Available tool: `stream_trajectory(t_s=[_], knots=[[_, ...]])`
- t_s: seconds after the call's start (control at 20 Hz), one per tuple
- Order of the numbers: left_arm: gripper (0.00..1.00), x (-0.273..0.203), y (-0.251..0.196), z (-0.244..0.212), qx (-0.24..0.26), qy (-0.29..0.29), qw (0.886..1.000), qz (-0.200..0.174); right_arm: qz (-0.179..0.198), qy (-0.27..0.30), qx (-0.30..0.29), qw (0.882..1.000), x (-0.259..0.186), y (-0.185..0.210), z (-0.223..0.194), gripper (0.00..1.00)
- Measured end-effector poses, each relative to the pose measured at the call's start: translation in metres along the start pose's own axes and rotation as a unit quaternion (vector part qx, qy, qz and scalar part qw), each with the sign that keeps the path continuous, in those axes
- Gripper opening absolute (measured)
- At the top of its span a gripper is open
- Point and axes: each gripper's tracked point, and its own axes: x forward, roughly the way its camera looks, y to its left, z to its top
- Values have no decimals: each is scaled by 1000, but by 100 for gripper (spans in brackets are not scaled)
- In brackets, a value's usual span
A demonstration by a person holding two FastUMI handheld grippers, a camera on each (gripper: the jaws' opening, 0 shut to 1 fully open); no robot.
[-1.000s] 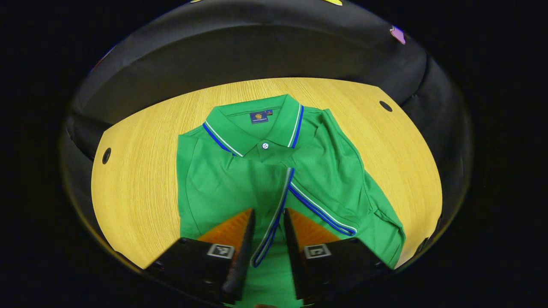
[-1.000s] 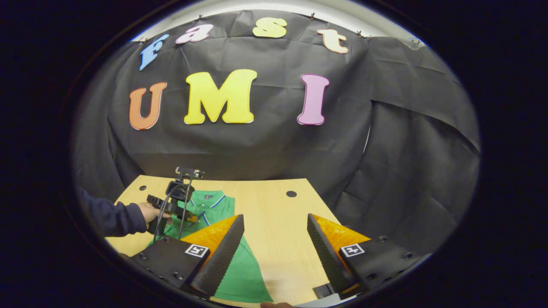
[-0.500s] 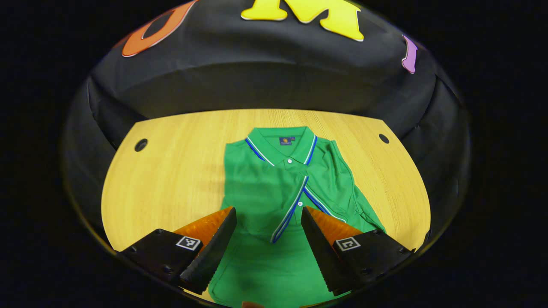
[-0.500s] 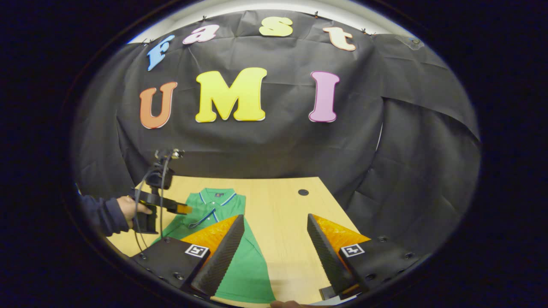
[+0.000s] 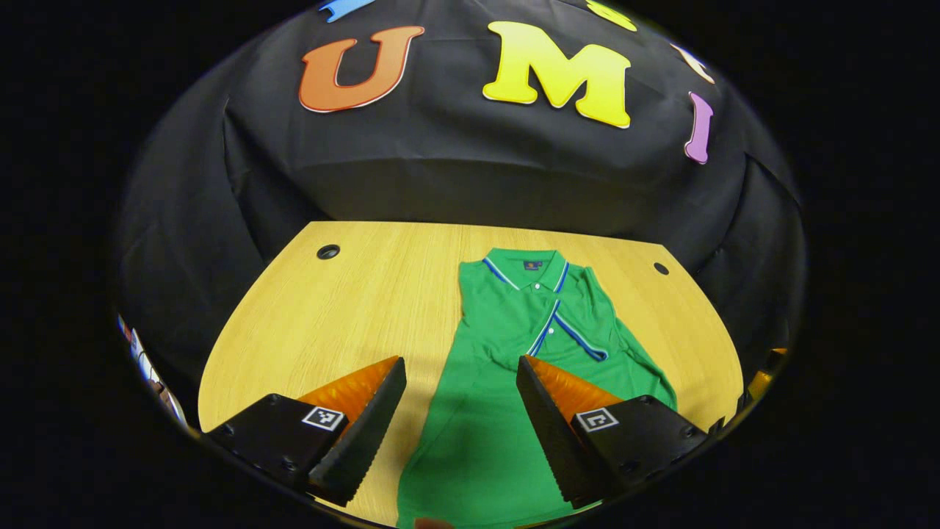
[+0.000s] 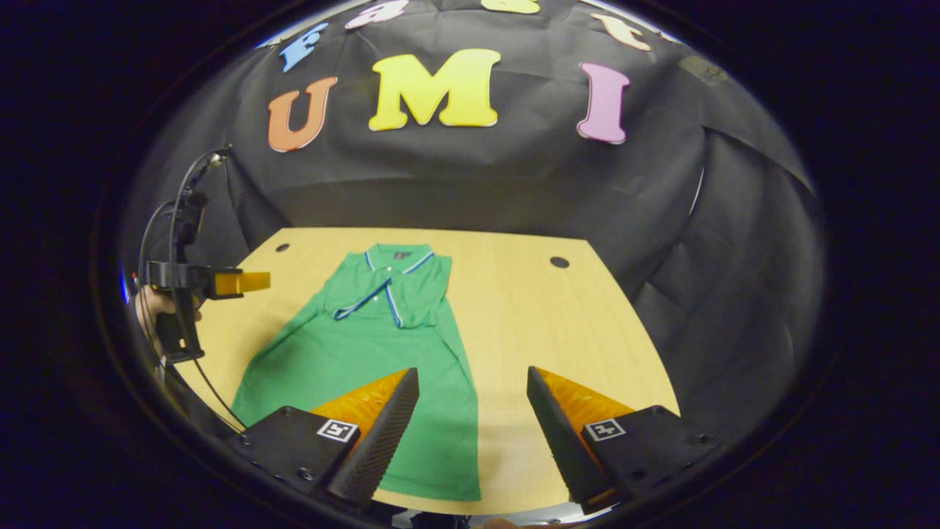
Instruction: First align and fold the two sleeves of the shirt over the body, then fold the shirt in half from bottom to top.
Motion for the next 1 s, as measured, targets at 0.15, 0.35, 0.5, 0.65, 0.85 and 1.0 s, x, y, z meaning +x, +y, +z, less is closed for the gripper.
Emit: stream_trajectory(t_s=[0.15, 0.35, 0.5, 0.65, 0.85, 1.0], knots=[[98, -14, 13, -47, -9, 37, 999, 14, 7, 55, -2, 998, 14, 3, -42, 96], [98, -31, 29, -117, -23, 104, 994, 36, 17, 125, 11, 992, 28, 3, -98, 95], [99, -47, 38, -158, -27, 149, 988, 43, 6, 166, -1, 986, 31, -6, -134, 96], [99, -65, 40, -195, -20, 199, 979, 38, 16, 218, 22, 976, 27, -2, -166, 96], [98, -77, 50, -226, -7, 247, 968, 48, 8, 250, 21, 968, 24, -1, -187, 98], [100, -84, 51, -242, -18, 285, 957, 43, 0, 286, 14, 958, 19, 1, -203, 96]])
